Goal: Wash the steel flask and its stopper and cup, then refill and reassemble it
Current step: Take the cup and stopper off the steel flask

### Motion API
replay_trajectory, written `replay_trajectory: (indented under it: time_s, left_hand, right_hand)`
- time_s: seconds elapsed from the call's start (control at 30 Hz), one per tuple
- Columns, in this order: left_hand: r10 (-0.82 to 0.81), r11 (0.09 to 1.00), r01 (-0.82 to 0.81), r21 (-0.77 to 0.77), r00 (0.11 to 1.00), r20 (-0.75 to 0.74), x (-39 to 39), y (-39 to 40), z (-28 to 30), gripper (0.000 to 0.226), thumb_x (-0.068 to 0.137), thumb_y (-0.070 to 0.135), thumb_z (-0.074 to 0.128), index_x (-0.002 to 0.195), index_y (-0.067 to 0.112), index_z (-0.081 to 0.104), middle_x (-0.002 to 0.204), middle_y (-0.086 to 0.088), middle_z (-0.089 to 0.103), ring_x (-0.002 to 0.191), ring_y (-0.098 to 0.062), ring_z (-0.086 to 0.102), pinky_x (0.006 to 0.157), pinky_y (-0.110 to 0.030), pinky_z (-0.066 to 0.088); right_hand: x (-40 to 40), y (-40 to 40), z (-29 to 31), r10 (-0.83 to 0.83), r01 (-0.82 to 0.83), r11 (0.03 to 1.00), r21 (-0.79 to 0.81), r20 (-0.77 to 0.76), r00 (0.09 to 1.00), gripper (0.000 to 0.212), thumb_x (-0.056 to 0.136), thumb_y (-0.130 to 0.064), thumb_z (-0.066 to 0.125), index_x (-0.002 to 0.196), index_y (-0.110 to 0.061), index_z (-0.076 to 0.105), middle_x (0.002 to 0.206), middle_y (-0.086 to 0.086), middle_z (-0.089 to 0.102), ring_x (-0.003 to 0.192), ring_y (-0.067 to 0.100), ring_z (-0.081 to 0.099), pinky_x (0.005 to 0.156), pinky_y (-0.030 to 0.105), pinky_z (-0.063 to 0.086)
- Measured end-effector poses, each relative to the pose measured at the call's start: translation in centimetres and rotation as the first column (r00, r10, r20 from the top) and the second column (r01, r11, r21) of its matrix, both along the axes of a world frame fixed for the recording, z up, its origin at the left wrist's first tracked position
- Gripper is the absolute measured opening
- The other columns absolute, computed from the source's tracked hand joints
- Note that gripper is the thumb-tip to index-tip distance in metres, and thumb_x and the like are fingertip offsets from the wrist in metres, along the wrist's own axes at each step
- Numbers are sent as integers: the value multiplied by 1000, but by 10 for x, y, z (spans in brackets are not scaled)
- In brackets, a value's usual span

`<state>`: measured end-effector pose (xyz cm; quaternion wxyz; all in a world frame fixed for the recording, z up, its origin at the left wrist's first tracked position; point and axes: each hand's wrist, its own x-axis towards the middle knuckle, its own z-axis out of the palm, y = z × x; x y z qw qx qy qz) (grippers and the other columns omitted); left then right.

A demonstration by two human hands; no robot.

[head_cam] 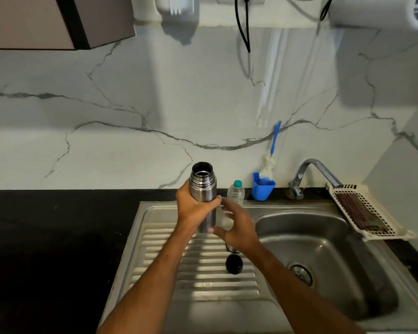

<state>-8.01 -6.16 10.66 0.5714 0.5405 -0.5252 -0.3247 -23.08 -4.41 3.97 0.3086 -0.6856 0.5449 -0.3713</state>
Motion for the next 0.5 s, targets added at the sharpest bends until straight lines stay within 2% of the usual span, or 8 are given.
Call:
replay_trajectory:
  time_s: [0.1, 0.23, 0.3, 0.43, 0.5]
  left_hand:
    - [-42, 999, 42, 6, 999, -7, -13, -2, 6, 60, 59, 9, 97, 107, 22, 65, 98, 7, 73, 86, -5, 71, 72, -17, 58]
    - [-103, 995, 103, 6, 995, -10, -33, -7, 9, 62, 58, 10, 97, 112, 18, 67, 100, 4, 75, 90, -10, 74, 78, -28, 62]
    - [-126, 992, 125, -6, 992, -10, -45, -9, 10, 61, 58, 10, 97, 111, 19, 68, 99, 4, 76, 89, -10, 74, 77, -28, 62]
    - [-139, 990, 139, -7, 990, -34, -72, -13, 10, 61, 58, 10, 96, 111, 18, 68, 100, 3, 76, 90, -12, 74, 79, -31, 63]
    - [-144, 990, 144, -14, 988, -52, -89, -15, 6, 59, 58, 10, 95, 111, 16, 69, 101, 1, 77, 92, -15, 75, 82, -36, 63]
  right_hand:
    - [-2, -5, 8, -9, 10, 1000, -30, 51, 999, 98, 66, -46, 90, 149, -28, 41, 142, -10, 55, 127, 4, 52, 104, 25, 46]
    - [-10, -10, 17, -46, 52, 997, -56, 114, 992, 87, 65, -25, 94, 139, -28, 48, 127, -19, 60, 119, 3, 58, 103, 27, 49]
    - [-19, -12, 20, -45, 53, 997, -52, 149, 988, 84, 64, -18, 94, 136, -22, 51, 123, -16, 63, 115, 3, 61, 101, 27, 52]
    - [-42, -16, 23, -24, 40, 997, -60, 242, 970, 76, 61, -20, 91, 128, -14, 56, 116, -7, 69, 106, 8, 67, 90, 30, 58]
    - [-57, -18, 23, -16, 33, 998, -56, 279, 960, 71, 63, -9, 90, 126, -14, 58, 115, -5, 70, 106, 11, 69, 88, 30, 59]
